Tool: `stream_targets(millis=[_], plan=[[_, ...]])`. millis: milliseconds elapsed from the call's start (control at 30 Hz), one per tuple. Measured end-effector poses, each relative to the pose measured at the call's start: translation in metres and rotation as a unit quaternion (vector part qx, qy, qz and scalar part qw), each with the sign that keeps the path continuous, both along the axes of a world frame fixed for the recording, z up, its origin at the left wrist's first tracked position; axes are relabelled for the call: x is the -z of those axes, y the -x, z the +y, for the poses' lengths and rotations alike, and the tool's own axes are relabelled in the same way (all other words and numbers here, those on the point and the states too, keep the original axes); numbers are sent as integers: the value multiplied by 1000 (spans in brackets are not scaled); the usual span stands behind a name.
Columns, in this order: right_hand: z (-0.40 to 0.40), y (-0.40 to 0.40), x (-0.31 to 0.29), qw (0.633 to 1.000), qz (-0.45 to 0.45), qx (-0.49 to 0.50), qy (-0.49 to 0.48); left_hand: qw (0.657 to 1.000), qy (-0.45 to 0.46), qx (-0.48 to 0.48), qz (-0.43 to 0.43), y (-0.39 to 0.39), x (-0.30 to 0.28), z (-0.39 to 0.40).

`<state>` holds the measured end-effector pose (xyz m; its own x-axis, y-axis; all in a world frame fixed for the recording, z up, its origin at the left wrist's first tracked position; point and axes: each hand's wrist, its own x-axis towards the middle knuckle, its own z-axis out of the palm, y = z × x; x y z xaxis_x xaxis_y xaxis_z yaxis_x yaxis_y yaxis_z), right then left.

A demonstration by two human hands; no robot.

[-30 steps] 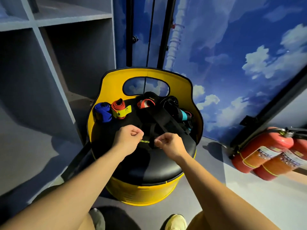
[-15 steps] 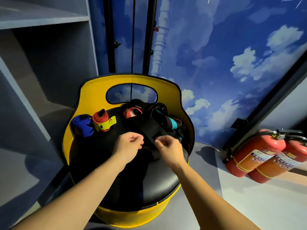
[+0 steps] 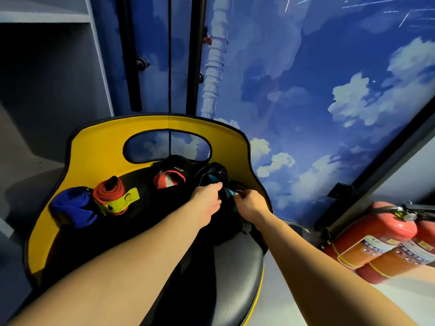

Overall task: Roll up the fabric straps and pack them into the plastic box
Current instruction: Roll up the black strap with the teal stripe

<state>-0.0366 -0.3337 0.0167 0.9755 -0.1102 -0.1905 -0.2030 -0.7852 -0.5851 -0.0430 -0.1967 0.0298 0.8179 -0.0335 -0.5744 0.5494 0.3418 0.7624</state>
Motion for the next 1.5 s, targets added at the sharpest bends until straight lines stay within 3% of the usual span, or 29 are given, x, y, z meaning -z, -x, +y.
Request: stream_targets(millis=[100,267,400,533,633,733,833,933,967,1100,1200,1333,1500], plan=[[2,-4,6,999,34,22,-16,998,-48,-26,3,-7,7,-7],[-3,-6,7,957,20,135,-254,990,-106,-81,-45,-8,-4,-2],[-4,2,-20,916,35,117,-382,985,-126,-44,-109,-1,-27,18],[2,5,-45,891,96,66,-438,981,-107,-21,-163,16,-53,41],[14,10,-66,887,96,94,-443,976,-98,22,-194,30,-61,54],[27,16,-82,853,136,84,-498,967,-118,77,-211,48,-62,62],[33,26,-96,869,159,47,-466,963,-116,91,-224,66,-62,67],[36,44,-114,939,67,41,-336,972,-73,52,-219,73,-72,73],[35,49,-118,946,49,27,-319,973,-61,37,-218,74,-78,75],[29,65,-138,930,25,-50,-362,973,-28,13,-227,79,-110,77],[26,77,-152,925,-60,-116,-356,971,-10,-13,-237,84,-136,78],[30,79,-168,926,-160,-117,-322,962,-45,-22,-268,96,-164,80],[43,92,-206,903,-177,-97,-379,952,-120,-14,-280,112,-186,102]])
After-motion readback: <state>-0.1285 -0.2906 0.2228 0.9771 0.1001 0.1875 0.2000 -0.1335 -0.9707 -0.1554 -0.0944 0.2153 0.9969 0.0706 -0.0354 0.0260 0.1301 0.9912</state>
